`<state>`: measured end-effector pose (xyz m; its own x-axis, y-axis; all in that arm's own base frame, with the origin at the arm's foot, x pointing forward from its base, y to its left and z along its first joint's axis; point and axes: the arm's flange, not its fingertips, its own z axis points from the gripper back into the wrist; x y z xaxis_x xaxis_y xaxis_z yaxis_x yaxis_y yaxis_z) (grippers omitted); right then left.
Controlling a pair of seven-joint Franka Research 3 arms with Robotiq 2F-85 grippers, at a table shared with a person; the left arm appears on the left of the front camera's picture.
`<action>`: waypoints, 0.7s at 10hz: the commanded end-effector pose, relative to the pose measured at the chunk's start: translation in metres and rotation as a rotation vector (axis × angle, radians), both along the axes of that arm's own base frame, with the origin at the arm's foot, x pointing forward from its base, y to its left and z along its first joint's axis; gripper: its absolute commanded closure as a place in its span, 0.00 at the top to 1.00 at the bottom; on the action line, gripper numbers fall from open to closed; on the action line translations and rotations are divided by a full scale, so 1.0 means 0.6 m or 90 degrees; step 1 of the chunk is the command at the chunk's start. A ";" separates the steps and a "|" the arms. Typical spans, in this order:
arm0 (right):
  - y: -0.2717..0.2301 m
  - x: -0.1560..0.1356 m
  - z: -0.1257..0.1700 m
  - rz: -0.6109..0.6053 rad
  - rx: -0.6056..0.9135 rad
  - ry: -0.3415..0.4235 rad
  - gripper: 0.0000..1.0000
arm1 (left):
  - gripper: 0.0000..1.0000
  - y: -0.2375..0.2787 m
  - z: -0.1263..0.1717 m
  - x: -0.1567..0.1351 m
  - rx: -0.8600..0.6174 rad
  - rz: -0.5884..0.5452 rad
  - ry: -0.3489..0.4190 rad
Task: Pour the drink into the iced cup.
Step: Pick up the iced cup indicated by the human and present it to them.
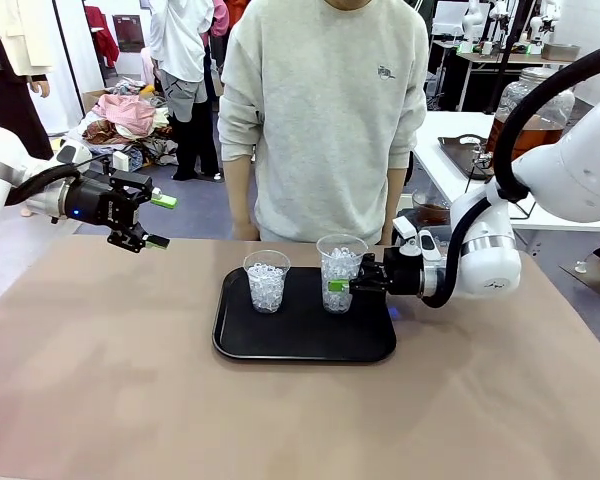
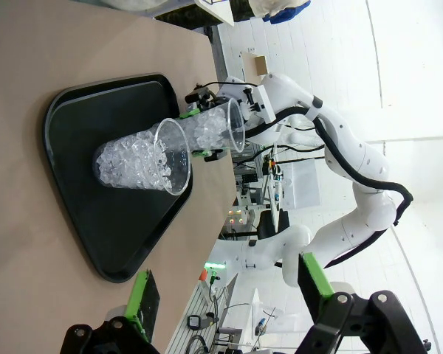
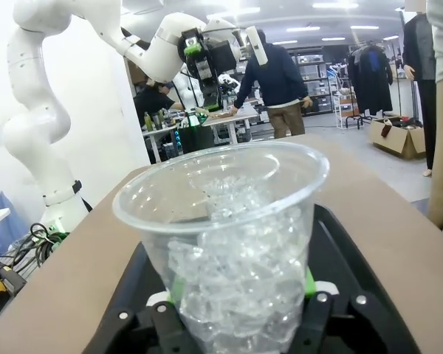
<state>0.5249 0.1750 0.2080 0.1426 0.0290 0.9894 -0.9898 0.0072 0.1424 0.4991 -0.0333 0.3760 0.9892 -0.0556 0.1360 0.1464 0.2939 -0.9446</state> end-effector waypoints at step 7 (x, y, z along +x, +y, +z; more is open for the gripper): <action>-0.027 0.082 0.187 0.043 -0.003 -0.011 0.66 | 1.00 0.000 0.004 -0.002 0.002 0.002 -0.003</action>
<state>0.5688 0.1572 0.3153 0.1020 0.0399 0.9940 -0.9936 -0.0451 0.1037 0.4992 -0.0333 0.3760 0.9891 -0.0556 0.1361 0.1465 0.2939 -0.9445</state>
